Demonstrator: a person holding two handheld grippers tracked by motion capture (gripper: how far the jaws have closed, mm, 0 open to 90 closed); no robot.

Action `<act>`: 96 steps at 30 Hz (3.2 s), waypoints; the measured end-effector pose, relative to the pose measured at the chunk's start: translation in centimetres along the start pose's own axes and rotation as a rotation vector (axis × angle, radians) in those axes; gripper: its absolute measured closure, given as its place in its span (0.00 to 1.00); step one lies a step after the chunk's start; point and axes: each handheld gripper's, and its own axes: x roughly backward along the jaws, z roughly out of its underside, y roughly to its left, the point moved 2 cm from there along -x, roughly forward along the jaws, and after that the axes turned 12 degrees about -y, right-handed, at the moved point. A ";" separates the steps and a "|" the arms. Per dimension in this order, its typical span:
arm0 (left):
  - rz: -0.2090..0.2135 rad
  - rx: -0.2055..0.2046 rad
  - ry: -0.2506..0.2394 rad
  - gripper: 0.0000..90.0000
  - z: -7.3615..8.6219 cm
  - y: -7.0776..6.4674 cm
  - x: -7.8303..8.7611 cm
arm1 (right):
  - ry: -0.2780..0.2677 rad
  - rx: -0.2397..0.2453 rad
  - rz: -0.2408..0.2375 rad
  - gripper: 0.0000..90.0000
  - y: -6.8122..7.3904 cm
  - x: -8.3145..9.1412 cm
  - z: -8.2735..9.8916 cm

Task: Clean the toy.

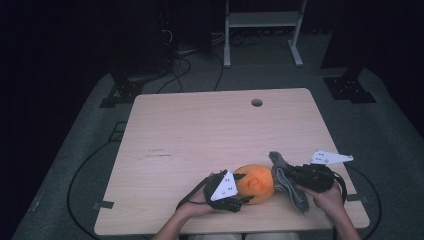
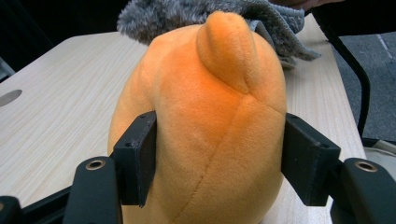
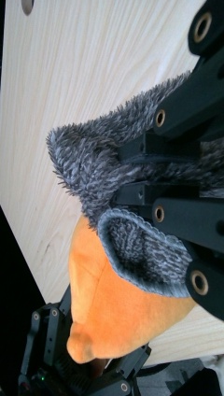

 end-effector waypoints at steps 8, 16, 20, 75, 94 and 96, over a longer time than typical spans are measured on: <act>-0.002 0.027 -0.012 0.37 0.2 0.5 0.3 | -0.025 -0.013 -0.048 0.90 0.4 -0.5 -0.2; -0.014 0.058 -0.018 0.36 0.4 1.0 0.8 | -0.001 -0.027 -0.002 0.90 -0.4 0.0 0.3; -0.033 0.104 -0.017 0.36 0.5 1.6 1.0 | -0.065 -0.027 -0.044 0.90 0.7 -0.3 -0.5; -0.058 0.006 -0.019 0.38 0.0 0.2 -0.5 | 0.020 -0.058 0.026 0.90 -0.7 -0.5 -0.1; -0.115 0.084 -0.019 0.46 -3.0 1.3 0.7 | -0.104 0.136 -0.147 0.90 7.2 -1.1 -5.4; -0.080 0.090 -0.008 0.38 -2.7 0.8 0.0 | -0.047 0.180 -0.104 0.90 7.1 -2.0 -4.8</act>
